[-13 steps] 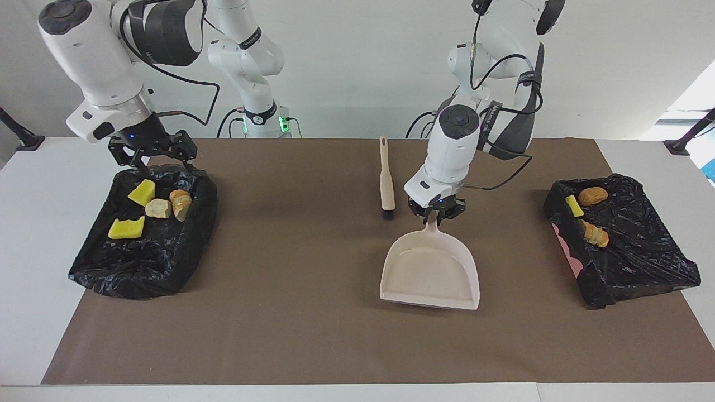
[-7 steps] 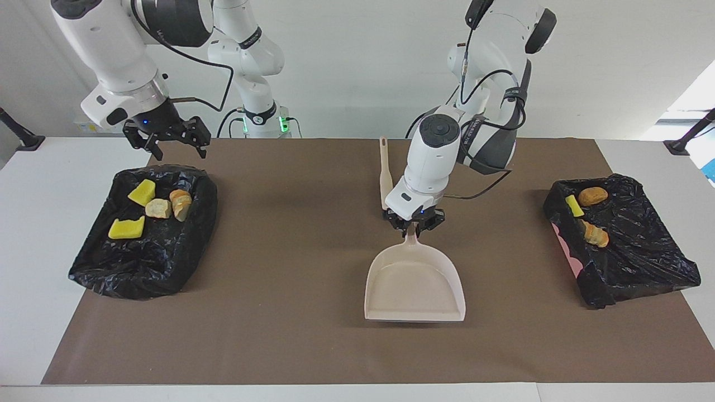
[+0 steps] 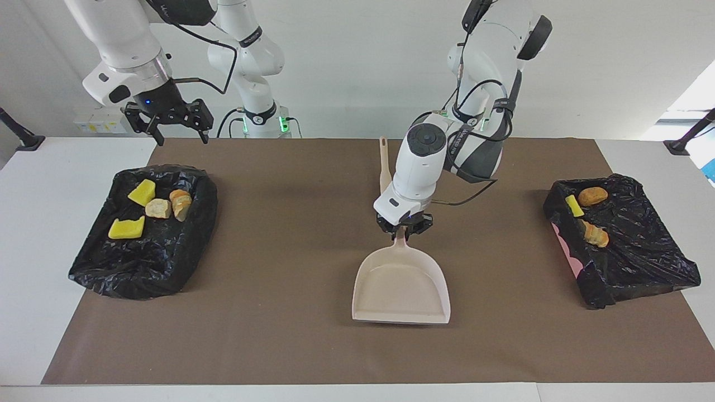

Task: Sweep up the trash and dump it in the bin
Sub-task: 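Bring the empty dustpan back beside the brush with the left gripper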

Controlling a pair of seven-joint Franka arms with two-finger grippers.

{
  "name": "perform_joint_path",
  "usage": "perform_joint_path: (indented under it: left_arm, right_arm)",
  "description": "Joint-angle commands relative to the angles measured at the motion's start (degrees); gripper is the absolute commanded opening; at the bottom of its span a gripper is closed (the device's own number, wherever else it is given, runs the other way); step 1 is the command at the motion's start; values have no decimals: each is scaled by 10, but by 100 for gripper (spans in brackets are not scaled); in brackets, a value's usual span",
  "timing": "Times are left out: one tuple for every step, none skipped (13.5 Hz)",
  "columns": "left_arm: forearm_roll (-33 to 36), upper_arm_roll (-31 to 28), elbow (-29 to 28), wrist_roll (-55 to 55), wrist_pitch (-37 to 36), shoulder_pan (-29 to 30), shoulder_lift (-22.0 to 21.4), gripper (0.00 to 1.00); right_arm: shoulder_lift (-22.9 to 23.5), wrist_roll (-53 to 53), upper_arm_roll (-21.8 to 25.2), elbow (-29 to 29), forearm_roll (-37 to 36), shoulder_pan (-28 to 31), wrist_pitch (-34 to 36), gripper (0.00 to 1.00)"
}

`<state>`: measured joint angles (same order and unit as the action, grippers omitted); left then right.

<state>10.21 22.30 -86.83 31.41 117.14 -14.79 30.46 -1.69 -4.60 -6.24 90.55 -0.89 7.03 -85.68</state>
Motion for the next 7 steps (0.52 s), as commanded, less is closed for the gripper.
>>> perform_joint_path:
  left_arm:
    - [3, -3, -28, 10, 24, -6, -8, 0]
    - [3, -3, -30, 9, 22, -5, -8, 2]
    - [3, -3, -31, 9, 20, -5, -8, 14]
    - [3, -3, -30, 9, 13, -6, -8, 24]
    - [3, -3, -30, 9, 9, -6, -9, 39]
    - [3, -3, -30, 9, 9, -6, -9, 45]
    - [3, -3, -30, 8, 8, -5, -14, 55]
  right_arm:
    - [-7, 3, -4, 9, 4, 4, -4, 100]
    - [-7, 4, -4, 9, 4, 4, -4, 100]
    - [-7, 4, -4, 9, 4, 4, -4, 100]
    - [-7, 5, -4, 9, 4, 4, -5, 100]
    - [-7, 5, -4, 9, 4, 4, -5, 100]
    - [-6, 11, -4, 9, 4, 4, -17, 100]
    - [-4, 14, -4, 9, 4, 4, -36, 100]
